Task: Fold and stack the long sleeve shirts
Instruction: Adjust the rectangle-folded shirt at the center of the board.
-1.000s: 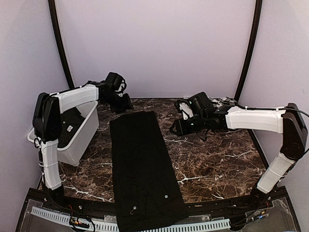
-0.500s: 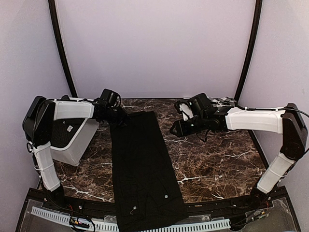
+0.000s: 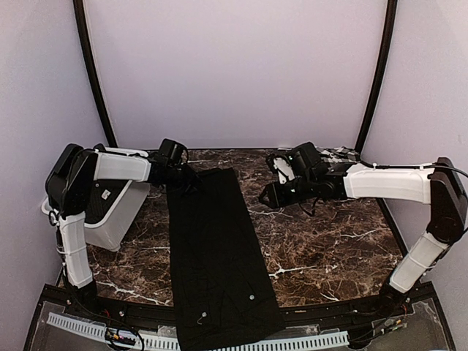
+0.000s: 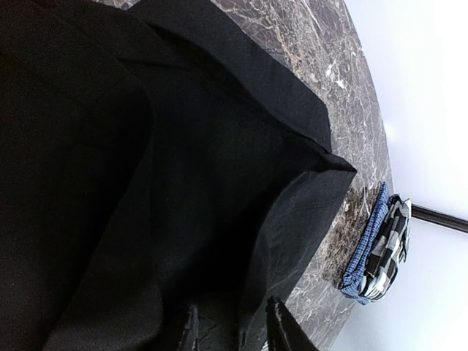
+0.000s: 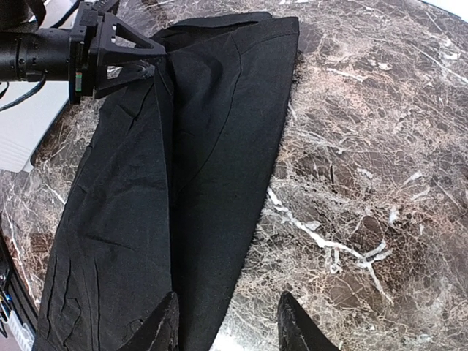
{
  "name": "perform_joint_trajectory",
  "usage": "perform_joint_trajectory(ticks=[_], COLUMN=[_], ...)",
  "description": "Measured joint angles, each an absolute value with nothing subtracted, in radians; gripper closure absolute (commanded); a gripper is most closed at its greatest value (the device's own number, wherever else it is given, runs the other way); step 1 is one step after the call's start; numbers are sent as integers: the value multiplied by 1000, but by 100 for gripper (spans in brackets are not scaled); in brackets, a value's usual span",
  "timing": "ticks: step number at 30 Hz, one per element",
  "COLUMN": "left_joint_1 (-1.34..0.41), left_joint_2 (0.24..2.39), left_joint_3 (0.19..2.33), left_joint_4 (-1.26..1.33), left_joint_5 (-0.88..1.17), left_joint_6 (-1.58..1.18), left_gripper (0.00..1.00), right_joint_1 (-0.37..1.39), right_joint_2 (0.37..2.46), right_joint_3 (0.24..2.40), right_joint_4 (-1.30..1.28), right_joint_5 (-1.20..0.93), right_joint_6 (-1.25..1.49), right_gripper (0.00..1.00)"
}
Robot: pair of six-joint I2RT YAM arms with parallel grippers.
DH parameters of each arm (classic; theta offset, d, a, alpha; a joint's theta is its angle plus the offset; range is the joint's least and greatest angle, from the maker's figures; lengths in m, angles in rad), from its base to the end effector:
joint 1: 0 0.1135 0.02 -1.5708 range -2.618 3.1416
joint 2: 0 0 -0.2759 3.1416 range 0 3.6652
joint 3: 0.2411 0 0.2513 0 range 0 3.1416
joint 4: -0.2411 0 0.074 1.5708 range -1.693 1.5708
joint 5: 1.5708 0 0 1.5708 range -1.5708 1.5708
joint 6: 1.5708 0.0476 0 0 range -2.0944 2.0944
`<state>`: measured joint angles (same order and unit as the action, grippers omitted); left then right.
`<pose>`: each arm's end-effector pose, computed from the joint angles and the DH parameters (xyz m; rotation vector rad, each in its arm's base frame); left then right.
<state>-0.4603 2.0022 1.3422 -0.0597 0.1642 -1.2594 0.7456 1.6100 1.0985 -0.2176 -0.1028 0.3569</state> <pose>0.4050 -0.2095 0.1822 -0.8942 2.3594 -1.0014 0.2637 0.2502 0.2412 -0.5161 2.3366 0.6657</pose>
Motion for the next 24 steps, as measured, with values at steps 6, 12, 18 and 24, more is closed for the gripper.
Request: perform_joint_trajectory(ticks=[6, 12, 18, 24], left_joint_1=[-463, -463, -463, -465], left_joint_2=[2033, 2048, 2069, 2129], left_joint_3=[1376, 1410, 1487, 1634], left_joint_4=[-56, -62, -144, -300], left_joint_5=[156, 138, 105, 61], left_joint_6=[-1259, -1216, -1081, -852], left_gripper=[87, 100, 100, 100], right_joint_1=[746, 746, 746, 746], right_joint_2=[1600, 1587, 1577, 1577], right_joint_3=[1098, 1095, 1088, 1088], right_joint_4=[-218, -217, -218, -218], right_joint_5=[-96, -88, -83, -81], right_joint_6=[357, 357, 357, 357], right_gripper=[57, 57, 57, 57])
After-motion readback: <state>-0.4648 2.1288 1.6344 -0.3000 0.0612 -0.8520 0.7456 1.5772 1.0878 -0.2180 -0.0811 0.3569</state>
